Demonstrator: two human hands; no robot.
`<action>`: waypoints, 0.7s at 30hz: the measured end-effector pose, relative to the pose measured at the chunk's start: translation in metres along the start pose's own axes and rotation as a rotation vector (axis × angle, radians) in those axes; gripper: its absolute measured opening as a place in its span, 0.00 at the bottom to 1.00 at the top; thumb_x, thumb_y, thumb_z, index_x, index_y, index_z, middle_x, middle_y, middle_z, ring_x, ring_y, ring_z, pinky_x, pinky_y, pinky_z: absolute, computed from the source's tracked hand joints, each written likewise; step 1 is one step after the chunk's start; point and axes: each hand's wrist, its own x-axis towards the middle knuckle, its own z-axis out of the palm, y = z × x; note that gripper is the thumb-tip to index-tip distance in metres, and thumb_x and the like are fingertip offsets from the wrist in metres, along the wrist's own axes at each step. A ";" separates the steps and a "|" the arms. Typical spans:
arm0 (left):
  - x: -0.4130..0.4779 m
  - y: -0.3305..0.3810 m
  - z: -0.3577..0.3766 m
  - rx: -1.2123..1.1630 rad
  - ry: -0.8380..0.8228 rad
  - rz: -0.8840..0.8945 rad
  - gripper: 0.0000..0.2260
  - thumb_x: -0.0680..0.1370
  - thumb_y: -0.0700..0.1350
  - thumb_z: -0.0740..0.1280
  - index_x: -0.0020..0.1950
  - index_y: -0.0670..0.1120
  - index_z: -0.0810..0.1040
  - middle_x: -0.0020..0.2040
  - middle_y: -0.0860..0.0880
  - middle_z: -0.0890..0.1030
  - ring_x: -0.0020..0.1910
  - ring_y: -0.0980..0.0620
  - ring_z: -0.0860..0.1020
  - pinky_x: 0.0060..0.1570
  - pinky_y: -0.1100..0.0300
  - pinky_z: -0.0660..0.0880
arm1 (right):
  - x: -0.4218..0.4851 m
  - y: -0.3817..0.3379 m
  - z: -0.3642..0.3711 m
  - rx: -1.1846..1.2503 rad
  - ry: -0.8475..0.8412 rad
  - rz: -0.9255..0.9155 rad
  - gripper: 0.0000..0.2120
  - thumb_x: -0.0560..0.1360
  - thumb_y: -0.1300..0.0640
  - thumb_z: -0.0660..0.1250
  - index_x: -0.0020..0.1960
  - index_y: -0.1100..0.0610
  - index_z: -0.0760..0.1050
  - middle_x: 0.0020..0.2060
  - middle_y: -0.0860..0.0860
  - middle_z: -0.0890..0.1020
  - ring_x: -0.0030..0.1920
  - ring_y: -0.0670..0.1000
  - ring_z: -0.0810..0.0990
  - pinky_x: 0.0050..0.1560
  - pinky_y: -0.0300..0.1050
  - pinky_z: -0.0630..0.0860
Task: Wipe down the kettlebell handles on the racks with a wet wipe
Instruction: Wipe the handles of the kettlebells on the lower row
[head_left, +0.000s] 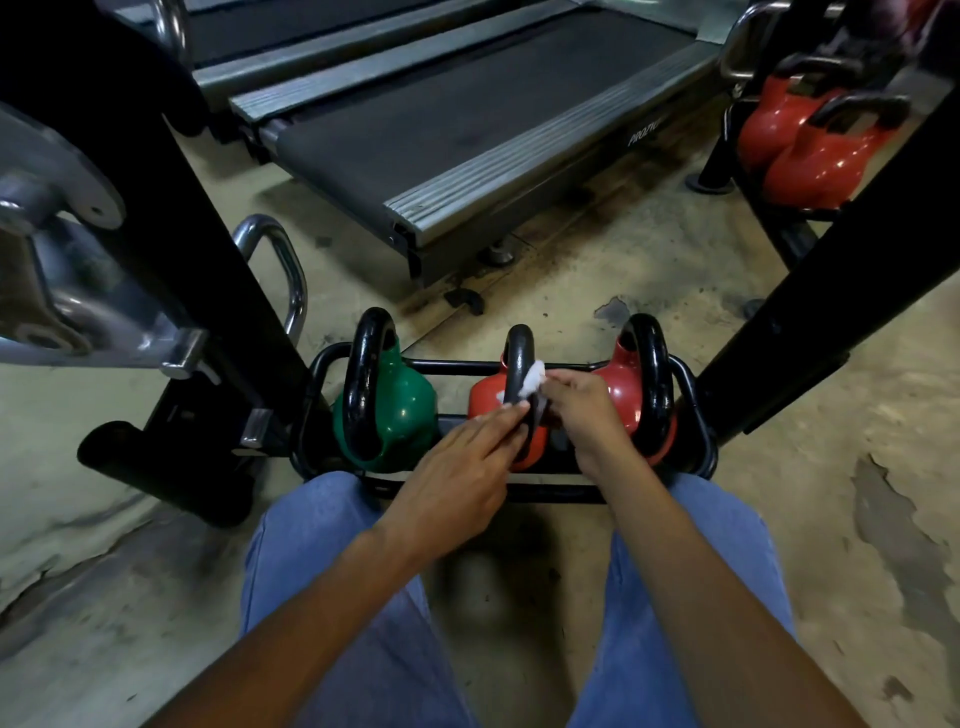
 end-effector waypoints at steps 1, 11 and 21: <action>0.007 -0.003 -0.003 -0.014 -0.003 -0.018 0.25 0.81 0.45 0.64 0.78 0.46 0.66 0.80 0.48 0.61 0.76 0.49 0.64 0.76 0.52 0.62 | 0.013 -0.002 0.002 0.063 0.007 0.046 0.12 0.82 0.61 0.62 0.55 0.66 0.82 0.47 0.60 0.86 0.46 0.55 0.83 0.51 0.49 0.80; 0.094 -0.049 -0.029 -0.312 -0.014 -0.196 0.21 0.82 0.36 0.60 0.75 0.45 0.71 0.77 0.47 0.68 0.75 0.51 0.67 0.75 0.56 0.63 | -0.002 0.009 0.024 0.072 0.025 -0.030 0.15 0.82 0.56 0.59 0.45 0.57 0.83 0.41 0.54 0.87 0.44 0.52 0.84 0.47 0.50 0.79; 0.137 -0.061 -0.033 -0.279 -0.236 -0.110 0.14 0.82 0.38 0.64 0.66 0.44 0.80 0.71 0.48 0.75 0.73 0.52 0.70 0.74 0.58 0.63 | -0.011 0.063 0.026 -1.325 0.092 -1.074 0.15 0.76 0.61 0.72 0.61 0.61 0.81 0.62 0.59 0.81 0.74 0.62 0.69 0.75 0.67 0.62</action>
